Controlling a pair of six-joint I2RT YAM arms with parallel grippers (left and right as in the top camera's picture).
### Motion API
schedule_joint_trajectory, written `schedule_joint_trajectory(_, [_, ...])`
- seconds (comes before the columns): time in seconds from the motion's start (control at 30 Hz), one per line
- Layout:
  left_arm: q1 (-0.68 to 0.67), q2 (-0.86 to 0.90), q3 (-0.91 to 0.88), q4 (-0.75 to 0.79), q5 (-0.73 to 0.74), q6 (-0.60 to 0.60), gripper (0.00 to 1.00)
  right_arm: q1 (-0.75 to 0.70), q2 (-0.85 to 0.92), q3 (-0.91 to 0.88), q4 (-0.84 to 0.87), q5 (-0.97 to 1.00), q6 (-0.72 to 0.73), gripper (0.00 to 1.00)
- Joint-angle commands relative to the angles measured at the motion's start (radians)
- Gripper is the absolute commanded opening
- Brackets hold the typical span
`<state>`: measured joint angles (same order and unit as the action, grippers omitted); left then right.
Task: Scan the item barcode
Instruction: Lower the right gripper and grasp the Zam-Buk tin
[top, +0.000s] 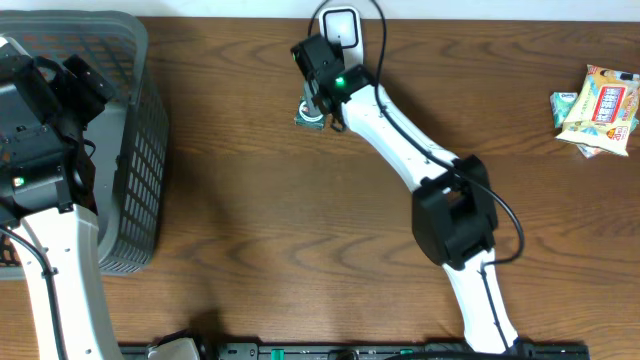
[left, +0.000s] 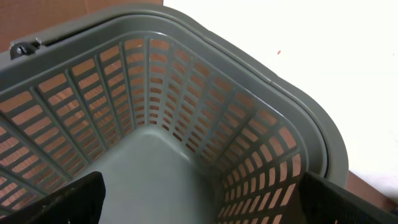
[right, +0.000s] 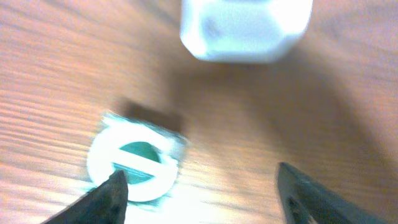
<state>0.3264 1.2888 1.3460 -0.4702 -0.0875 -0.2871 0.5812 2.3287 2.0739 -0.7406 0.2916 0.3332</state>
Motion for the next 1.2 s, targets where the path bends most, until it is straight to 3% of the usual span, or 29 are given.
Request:
schedule_joint_trajectory(0.0, [0.005,0.004,0.016,0.0,-0.002,0.01,0.98,0.006,-0.016,0.006,0.057,-0.146,0.01,0.73])
schedule_joint_trajectory(0.2, [0.004,0.004,0.016,0.0,-0.002,0.01,0.98,0.014,0.08,0.006,0.171,-0.152,0.017,0.72])
schedule_joint_trajectory(0.43, [0.005,0.004,0.016,0.0,-0.002,0.01,0.98,0.015,0.158,0.006,0.172,-0.141,0.082,0.73])
schedule_joint_trajectory(0.63, [0.005,0.004,0.016,0.0,-0.002,0.01,0.98,0.015,0.169,0.006,0.152,-0.14,0.082,0.74])
schedule_joint_trajectory(0.77, [0.005,0.004,0.016,0.0,-0.002,0.01,0.98,0.015,0.17,0.006,0.116,-0.141,0.082,0.66])
schedule_joint_trajectory(1.17, [0.005,0.004,0.016,0.0,-0.002,0.01,0.97,0.008,0.17,0.006,-0.017,-0.11,0.081,0.7])
